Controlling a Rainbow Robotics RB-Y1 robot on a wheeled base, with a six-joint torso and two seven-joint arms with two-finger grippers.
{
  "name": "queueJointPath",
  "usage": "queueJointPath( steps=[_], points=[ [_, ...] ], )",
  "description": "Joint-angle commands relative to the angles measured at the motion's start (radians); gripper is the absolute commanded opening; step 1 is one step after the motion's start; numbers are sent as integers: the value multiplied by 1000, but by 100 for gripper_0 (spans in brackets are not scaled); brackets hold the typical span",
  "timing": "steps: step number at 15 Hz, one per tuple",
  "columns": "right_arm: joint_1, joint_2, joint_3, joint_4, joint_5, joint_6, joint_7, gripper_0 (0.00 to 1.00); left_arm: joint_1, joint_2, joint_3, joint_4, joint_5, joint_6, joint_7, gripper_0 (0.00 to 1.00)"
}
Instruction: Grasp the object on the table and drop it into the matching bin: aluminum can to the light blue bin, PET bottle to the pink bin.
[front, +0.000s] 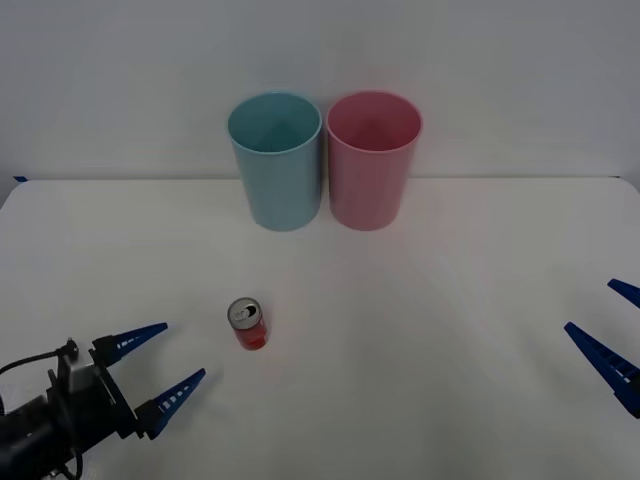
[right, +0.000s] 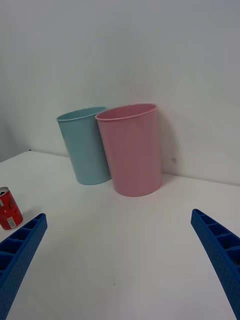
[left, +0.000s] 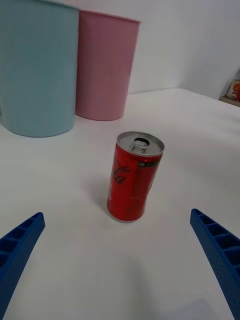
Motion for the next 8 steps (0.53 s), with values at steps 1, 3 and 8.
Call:
queueJointPath(
  steps=[1, 3, 8],
  points=[
    [0, 0, 0, 0, 0, 0, 0, 100, -20, -42, 0, -1, -48, 13, -5, 100],
    [0, 0, 0, 0, 0, 0, 0, 100, -35, -68, 0, 0, -84, 22, -8, 100],
    [0, 0, 0, 0, 0, 0, 0, 100, -107, -103, -15, 77, -113, 27, -30, 100]
  ],
)
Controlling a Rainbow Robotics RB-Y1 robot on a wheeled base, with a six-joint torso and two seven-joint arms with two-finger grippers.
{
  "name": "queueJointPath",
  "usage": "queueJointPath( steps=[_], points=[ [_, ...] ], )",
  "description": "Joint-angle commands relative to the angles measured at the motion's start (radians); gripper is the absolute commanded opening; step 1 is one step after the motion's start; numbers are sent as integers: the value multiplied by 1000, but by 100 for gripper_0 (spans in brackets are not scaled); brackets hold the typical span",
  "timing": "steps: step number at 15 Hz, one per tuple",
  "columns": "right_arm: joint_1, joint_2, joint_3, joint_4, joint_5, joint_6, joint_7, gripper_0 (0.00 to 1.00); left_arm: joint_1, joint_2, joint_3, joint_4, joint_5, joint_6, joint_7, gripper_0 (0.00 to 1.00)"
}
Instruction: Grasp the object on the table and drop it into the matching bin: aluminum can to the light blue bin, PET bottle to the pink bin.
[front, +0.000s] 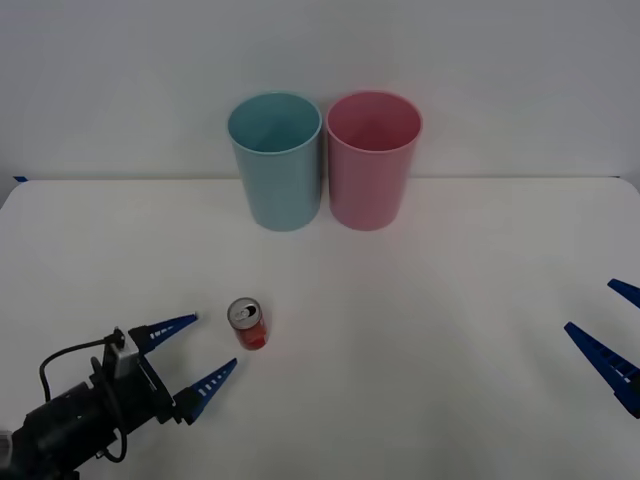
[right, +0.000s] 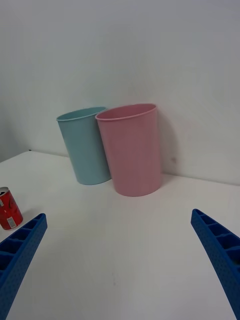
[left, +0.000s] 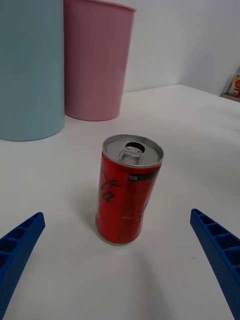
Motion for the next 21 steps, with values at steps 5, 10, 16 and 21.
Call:
queueJointPath(
  steps=[5, 10, 16, 21],
  points=[
    [0, 0, 0, 0, 0, 0, 0, 100, -114, -22, -42, 124, -5, 19, -43, 100],
    [0, 0, 0, 0, 0, 0, 0, 100, -143, -63, -33, 127, -70, 51, -46, 100],
    [0, 0, 0, 0, 0, 0, 0, 100, -151, -69, -44, 127, -79, 69, -47, 100],
    [0, 0, 0, 0, 0, 0, 0, 100, -152, -69, -48, 127, -73, 74, -49, 0]
  ],
)
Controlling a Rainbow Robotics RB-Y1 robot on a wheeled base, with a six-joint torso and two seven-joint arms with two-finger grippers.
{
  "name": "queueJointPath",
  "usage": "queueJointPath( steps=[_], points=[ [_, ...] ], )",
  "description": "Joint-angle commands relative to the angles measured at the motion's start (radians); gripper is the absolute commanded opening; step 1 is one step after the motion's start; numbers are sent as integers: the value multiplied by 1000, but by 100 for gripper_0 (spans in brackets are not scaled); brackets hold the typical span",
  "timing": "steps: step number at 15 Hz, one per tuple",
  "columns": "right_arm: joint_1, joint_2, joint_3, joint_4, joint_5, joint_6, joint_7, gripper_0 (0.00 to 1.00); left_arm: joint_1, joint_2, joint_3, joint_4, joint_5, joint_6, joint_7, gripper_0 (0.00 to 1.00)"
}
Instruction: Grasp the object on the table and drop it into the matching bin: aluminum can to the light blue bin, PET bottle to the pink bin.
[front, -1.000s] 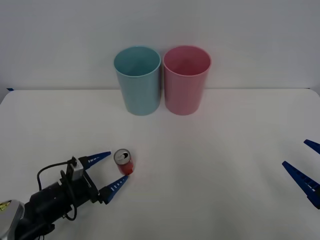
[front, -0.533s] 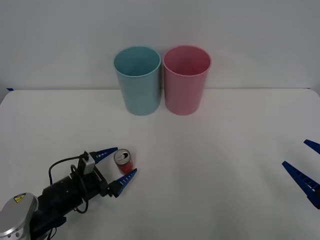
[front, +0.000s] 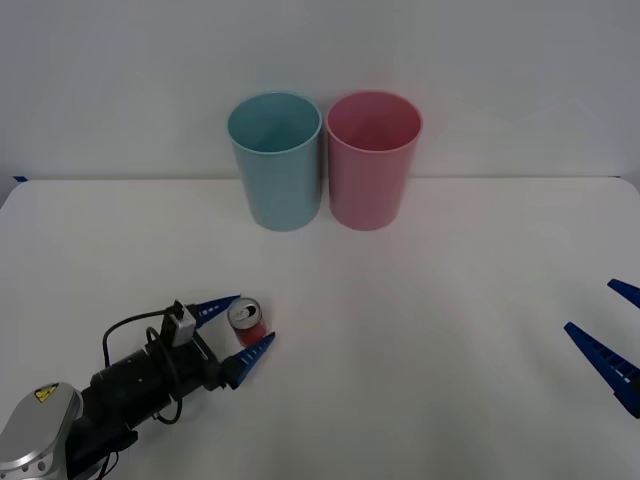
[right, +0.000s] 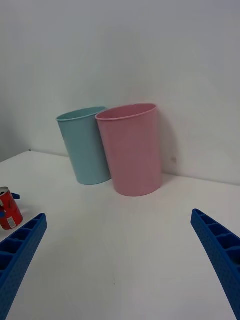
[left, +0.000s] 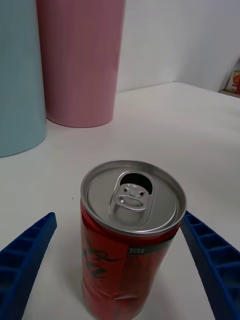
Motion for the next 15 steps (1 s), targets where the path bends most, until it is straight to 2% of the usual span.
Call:
queueJointPath(
  steps=[1, 6, 11, 15],
  points=[
    [0, 0, 0, 0, 0, 0, 0, 100, -2, 0, -3, 0, 6, -1, 0, 0],
    [0, 0, 0, 0, 0, 0, 0, 100, -5, 0, 4, 0, 10, -1, 9, 0],
    [0, 0, 0, 0, 0, 0, 0, 100, -3, 17, 70, -2, 44, -7, 13, 0],
    [0, 0, 0, 0, 0, 0, 0, 100, -2, 31, 93, -32, 142, -6, 24, 0]
  ],
)
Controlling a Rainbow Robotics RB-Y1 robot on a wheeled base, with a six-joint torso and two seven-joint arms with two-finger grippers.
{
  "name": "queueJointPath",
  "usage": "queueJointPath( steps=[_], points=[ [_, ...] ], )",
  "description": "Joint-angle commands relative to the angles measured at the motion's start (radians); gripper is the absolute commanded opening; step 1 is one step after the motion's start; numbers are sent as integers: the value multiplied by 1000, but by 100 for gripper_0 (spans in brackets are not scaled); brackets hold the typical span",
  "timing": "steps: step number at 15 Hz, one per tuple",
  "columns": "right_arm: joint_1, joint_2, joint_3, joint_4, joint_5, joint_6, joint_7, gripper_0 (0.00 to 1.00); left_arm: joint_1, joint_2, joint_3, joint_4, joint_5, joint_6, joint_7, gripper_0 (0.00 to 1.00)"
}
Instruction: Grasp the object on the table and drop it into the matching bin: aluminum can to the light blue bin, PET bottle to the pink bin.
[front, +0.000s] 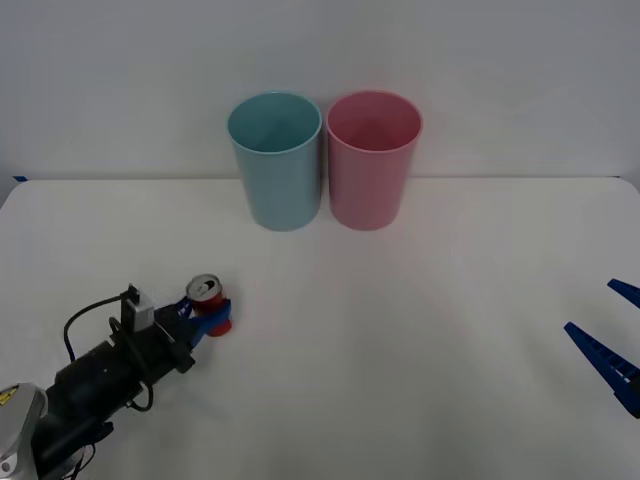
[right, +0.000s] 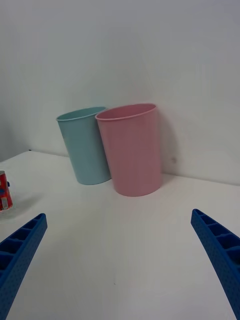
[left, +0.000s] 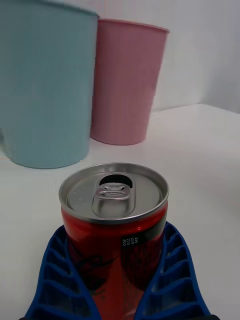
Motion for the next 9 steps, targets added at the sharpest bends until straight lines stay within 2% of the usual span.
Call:
queueJointPath(
  steps=[1, 6, 8, 9],
  points=[
    [0, 0, 0, 0, 0, 0, 0, 100, 4, 3, 13, -46, 58, 6, 6, 0],
    [0, 0, 0, 0, 0, 0, 0, 100, 6, 3, 5, -182, 88, 98, 63, 0],
    [0, 0, 0, 0, 0, 0, 0, 100, 6, 6, -16, -273, 75, 133, 147, 0],
    [0, 0, 0, 0, 0, 0, 0, 100, 4, 6, -16, -331, 37, 147, 226, 0]
  ],
)
